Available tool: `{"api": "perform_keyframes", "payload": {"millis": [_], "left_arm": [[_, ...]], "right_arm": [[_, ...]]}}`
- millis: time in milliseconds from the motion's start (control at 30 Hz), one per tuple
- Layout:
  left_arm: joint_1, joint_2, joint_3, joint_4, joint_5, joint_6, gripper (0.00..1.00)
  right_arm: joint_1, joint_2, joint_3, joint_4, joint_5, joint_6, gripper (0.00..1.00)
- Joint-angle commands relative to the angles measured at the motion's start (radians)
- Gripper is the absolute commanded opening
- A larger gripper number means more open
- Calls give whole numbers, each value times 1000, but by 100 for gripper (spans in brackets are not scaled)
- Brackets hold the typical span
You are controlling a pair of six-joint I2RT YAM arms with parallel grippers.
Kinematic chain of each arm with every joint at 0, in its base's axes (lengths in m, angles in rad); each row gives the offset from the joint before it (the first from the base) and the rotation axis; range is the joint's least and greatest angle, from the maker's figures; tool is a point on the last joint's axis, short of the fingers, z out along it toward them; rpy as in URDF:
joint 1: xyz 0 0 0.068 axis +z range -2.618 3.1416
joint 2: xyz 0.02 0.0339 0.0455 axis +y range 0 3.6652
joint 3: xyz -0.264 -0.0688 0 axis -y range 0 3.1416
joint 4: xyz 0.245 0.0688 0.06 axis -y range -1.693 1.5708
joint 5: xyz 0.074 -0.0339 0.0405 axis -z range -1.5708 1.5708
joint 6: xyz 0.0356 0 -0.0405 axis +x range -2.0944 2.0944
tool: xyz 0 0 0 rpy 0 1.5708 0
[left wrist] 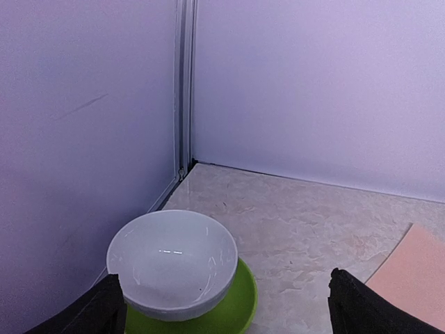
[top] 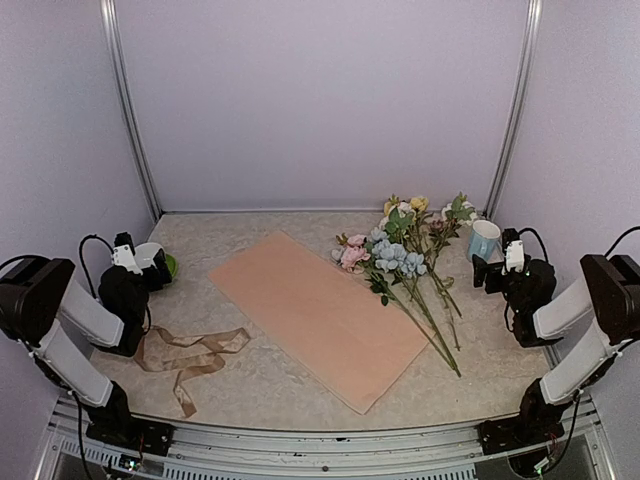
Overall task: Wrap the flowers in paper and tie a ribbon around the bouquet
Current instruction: Pick up the folded wrapping paper from the center of the board.
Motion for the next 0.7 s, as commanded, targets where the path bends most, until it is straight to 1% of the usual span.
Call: {"api": "perform_keyframes", "payload": {"millis": [0,333,367,400,433,467,500,533,567,600,633,667], "left_arm": [[11,-4,-1,2,17,-6,99],[11,-8,1,5,20,-5,99],[8,-26,16,-28,6,-6,99],[0,-69,46,-112,-39,-12,99],[-7,-118,90,-220,-85,-20,99],[-11,-163,147,-387,-115,-37,99],[-10,-201,186,-441,-131,-68,99],[-10,-232,209,-463,-120,-115,99],[-15,-263,228,-488,-94,-159,99],[-30,-295,248,-527,-63,-190,99],[-59,-309,274,-570,-65,-202,98],[-107,-322,299,-630,-106,-196,98]], "right_arm": [[6,8,-1,9,-6,0,100],[6,1,1,14,-7,2,100],[7,-26,22,-60,3,3,100],[6,-77,64,-173,13,6,100],[6,-132,118,-316,28,34,100],[3,-182,180,-440,30,77,100],[0,-225,239,-568,-13,108,100],[2,-254,301,-677,-96,124,98],[4,-271,355,-762,-194,144,90],[17,-280,408,-844,-276,177,81],[40,-281,456,-916,-332,207,73],[86,-280,495,-985,-353,223,69]]}}
